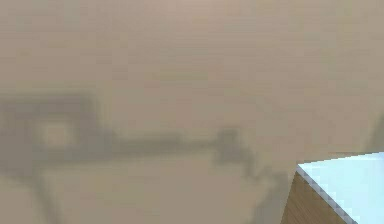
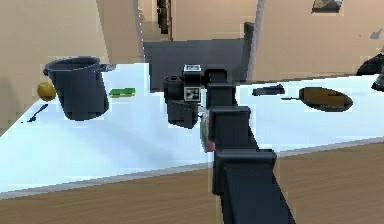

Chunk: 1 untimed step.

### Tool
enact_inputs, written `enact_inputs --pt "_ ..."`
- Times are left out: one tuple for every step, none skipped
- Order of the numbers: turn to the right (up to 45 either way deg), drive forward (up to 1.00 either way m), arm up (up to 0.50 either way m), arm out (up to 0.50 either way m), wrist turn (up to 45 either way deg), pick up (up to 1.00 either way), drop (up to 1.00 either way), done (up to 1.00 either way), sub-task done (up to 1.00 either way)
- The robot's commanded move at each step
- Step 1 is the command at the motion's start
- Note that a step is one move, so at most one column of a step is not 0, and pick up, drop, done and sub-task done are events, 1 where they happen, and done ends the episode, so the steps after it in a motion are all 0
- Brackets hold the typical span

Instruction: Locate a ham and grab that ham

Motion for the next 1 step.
enact_inputs --pt "0.0 0.0 0.0 0.0 0.0 0.0 0.0 1.0 0.0"
